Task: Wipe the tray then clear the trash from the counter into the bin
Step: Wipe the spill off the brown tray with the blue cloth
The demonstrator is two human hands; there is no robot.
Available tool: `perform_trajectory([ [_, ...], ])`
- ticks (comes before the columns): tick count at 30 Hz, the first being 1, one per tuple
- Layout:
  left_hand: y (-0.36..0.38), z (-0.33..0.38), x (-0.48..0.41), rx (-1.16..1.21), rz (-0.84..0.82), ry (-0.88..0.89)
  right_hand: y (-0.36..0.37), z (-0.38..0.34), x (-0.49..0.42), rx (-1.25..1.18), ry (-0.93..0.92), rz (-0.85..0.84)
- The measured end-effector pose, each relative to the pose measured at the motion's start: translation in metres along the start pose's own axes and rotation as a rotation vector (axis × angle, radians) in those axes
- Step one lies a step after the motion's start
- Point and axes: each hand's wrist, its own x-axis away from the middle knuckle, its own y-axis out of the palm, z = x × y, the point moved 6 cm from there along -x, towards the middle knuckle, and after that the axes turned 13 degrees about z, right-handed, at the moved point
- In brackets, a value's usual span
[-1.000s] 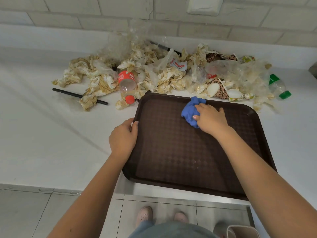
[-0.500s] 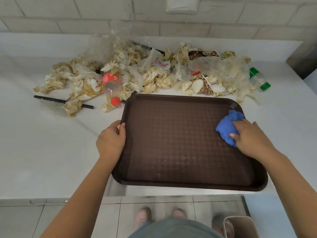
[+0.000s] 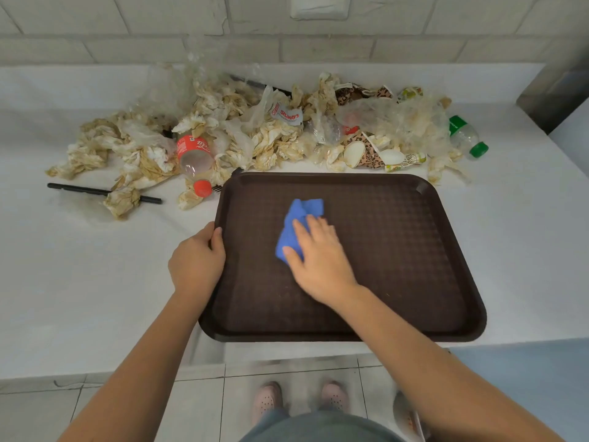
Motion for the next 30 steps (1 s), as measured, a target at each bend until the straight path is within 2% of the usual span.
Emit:
perform_trajectory([
  [6, 0.001, -0.002, -0.001, 0.025, 0.014, -0.071, 0.026, -0.071, -0.007, -0.044, -0.25, -0.093],
  [12, 0.003, -0.005, -0.002, 0.03, 0.021, -0.077, 0.005, -0.062, 0.031, -0.135, -0.382, -0.048],
  [16, 0.001, -0.002, -0.001, -0.005, 0.012, -0.039, -0.024, -0.009, 0.071, -0.117, -0.26, 0.065],
  [25, 0.004, 0.002, 0.002, -0.137, 0.025, 0.062, -0.075, 0.142, 0.105, 0.064, 0.273, 0.222],
  [27, 0.003, 0.002, 0.002, -0.14, 0.03, 0.065, -0.082, 0.154, 0.105, 0.097, 0.286, 0.228],
  [30, 0.003, 0.004, 0.003, -0.149, 0.035, 0.069, -0.089, 0.155, 0.102, 0.13, 0.19, 0.253],
])
